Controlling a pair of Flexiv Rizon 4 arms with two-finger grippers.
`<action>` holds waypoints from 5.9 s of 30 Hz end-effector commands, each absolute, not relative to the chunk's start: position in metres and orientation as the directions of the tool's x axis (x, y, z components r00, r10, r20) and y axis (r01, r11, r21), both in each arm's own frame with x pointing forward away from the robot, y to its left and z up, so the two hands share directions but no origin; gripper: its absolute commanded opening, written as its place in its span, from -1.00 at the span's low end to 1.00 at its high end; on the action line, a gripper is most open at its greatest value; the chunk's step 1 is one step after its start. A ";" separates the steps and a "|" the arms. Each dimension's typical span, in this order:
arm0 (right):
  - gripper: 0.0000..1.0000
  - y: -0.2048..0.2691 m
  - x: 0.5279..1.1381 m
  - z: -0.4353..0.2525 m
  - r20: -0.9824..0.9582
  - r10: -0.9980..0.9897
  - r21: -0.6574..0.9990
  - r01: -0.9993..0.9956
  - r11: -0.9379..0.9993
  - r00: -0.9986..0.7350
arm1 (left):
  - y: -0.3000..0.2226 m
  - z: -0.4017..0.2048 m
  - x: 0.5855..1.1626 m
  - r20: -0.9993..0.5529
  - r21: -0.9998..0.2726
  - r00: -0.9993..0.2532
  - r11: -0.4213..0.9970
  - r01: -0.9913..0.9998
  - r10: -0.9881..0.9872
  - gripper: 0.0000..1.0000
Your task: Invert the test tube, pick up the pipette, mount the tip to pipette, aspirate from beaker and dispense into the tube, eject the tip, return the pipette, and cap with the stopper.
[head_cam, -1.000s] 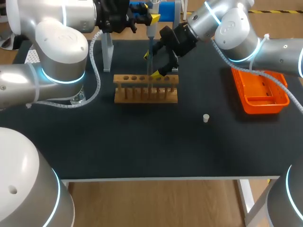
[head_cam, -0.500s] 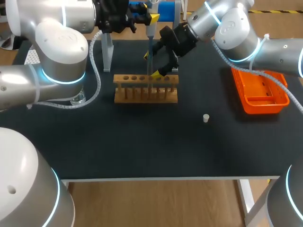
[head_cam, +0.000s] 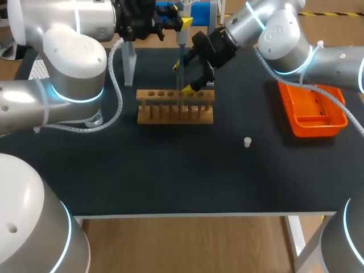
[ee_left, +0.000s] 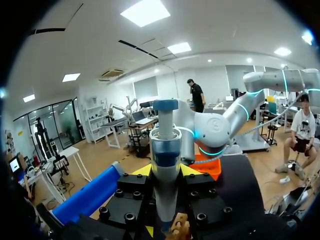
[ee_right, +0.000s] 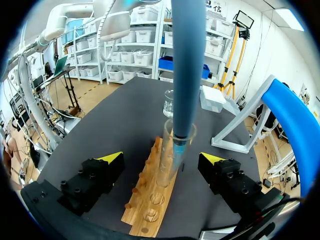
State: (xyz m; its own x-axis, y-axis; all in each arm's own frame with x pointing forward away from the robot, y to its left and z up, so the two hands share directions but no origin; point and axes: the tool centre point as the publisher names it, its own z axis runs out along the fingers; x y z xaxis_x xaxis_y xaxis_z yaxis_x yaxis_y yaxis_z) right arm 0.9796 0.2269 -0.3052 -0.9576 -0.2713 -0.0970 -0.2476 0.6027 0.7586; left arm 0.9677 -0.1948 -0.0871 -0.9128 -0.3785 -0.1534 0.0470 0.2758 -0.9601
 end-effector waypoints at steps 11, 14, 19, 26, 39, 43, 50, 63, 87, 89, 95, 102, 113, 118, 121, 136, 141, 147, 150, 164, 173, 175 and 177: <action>1.00 0.226 0.980 -0.304 -0.095 -0.274 0.757 -0.248 0.604 -0.957 | -0.191 -0.089 0.965 -0.158 -0.960 -0.912 0.276 0.052 -0.378 -1.00; 1.00 0.226 0.980 -0.304 -0.095 -0.274 0.757 -0.248 0.604 -0.957 | -0.191 -0.089 0.965 -0.162 -0.959 -0.913 0.280 0.055 -0.375 -1.00; 1.00 0.226 0.980 -0.304 -0.095 -0.274 0.757 -0.248 0.604 -0.957 | -0.191 -0.089 0.966 -0.167 -0.956 -0.913 0.289 0.058 -0.371 -1.00; 1.00 0.226 0.980 -0.304 -0.095 -0.274 0.757 -0.248 0.604 -0.957 | -0.193 -0.089 0.966 -0.164 -0.953 -0.918 0.297 0.054 -0.361 -1.00; 1.00 0.226 0.980 -0.304 -0.095 -0.274 0.757 -0.248 0.604 -0.957 | -0.195 -0.089 0.969 -0.160 -0.951 -0.925 0.306 0.050 -0.345 -1.00; 1.00 0.226 0.980 -0.304 -0.095 -0.274 0.757 -0.248 0.604 -0.957 | -0.195 -0.089 0.969 -0.157 -0.950 -0.927 0.307 0.048 -0.340 -1.00; 1.00 0.226 0.980 -0.304 -0.095 -0.274 0.757 -0.248 0.604 -0.957 | -0.197 -0.089 0.971 -0.149 -0.949 -0.934 0.313 0.042 -0.325 -1.00; 1.00 0.226 0.980 -0.304 -0.095 -0.274 0.757 -0.248 0.604 -0.957 | -0.198 -0.090 0.971 -0.138 -0.948 -0.937 0.317 0.031 -0.320 -1.00; 1.00 0.226 0.980 -0.304 -0.095 -0.274 0.757 -0.248 0.604 -0.957 | -0.195 -0.091 0.970 -0.135 -0.949 -0.936 0.314 0.028 -0.326 -1.00; 1.00 0.226 0.980 -0.304 -0.095 -0.274 0.757 -0.248 0.604 -0.957 | -0.195 -0.091 0.970 -0.134 -0.949 -0.935 0.314 0.026 -0.327 -1.00; 1.00 0.226 0.980 -0.304 -0.095 -0.274 0.757 -0.248 0.604 -0.957 | -0.195 -0.091 0.970 -0.134 -0.949 -0.935 0.314 0.026 -0.327 -1.00; 1.00 0.226 0.980 -0.304 -0.095 -0.274 0.757 -0.248 0.604 -0.957 | -0.195 -0.091 0.970 -0.134 -0.949 -0.935 0.314 0.026 -0.327 -1.00; 1.00 0.205 0.965 -0.284 -0.125 -0.253 0.770 -0.255 0.585 -0.959 | -0.195 -0.091 0.970 -0.134 -0.949 -0.935 0.314 0.026 -0.327 -1.00; 1.00 0.178 0.948 -0.269 -0.149 -0.225 0.774 -0.255 0.579 -0.963 | -0.195 -0.091 0.970 -0.134 -0.949 -0.935 0.314 0.026 -0.327 -1.00; 1.00 0.157 0.940 -0.256 -0.173 -0.192 0.775 -0.254 0.579 -0.966 | -0.195 -0.091 0.970 -0.134 -0.949 -0.935 0.314 0.026 -0.327 -1.00; 1.00 0.112 0.913 -0.189 -0.225 -0.038 0.821 -0.211 0.531 -0.974 | -0.195 -0.091 0.970 -0.134 -0.949 -0.935 0.314 0.026 -0.327 -1.00; 1.00 0.112 0.913 -0.189 -0.225 -0.038 0.821 -0.211 0.531 -0.974 | -0.195 -0.091 0.970 -0.134 -0.949 -0.935 0.314 0.026 -0.327 -1.00; 1.00 0.111 0.913 -0.184 -0.226 -0.032 0.822 -0.209 0.530 -0.974 | -0.195 -0.091 0.970 -0.134 -0.949 -0.935 0.314 0.026 -0.327 -1.00; 1.00 0.110 0.915 -0.166 -0.231 -0.020 0.826 -0.207 0.524 -0.973 | -0.195 -0.091 0.970 -0.134 -0.949 -0.935 0.314 0.026 -0.327 -1.00; 1.00 0.130 0.950 -0.055 -0.231 0.034 0.867 -0.190 0.462 -0.972 | -0.195 -0.091 0.970 -0.134 -0.949 -0.935 0.314 0.026 -0.327 -1.00; 0.96 0.139 0.952 -0.036 -0.214 0.025 0.891 -0.185 0.415 -0.976 | -0.195 -0.091 0.970 -0.134 -0.949 -0.935 0.314 0.026 -0.327 -1.00; -1.00 0.139 0.952 -0.036 -0.214 0.025 0.891 -0.185 0.415 -0.976 | -0.195 -0.091 0.970 -0.134 -0.949 -0.935 0.314 0.026 -0.327 -1.00; -1.00 0.139 0.952 -0.036 -0.214 0.025 0.891 -0.185 0.415 -0.976 | -0.195 -0.091 0.970 -0.134 -0.949 -0.935 0.314 0.026 -0.327 -1.00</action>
State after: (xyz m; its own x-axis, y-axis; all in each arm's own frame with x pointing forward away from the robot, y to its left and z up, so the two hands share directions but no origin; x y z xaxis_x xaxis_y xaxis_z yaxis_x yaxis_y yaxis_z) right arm 0.9517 0.1397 -0.0362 -0.9761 0.0284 -0.2157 -0.1850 0.4133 0.8916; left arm 0.9704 -0.1961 -0.0919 -0.9348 -0.3289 -0.1342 0.0263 0.3127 -0.9495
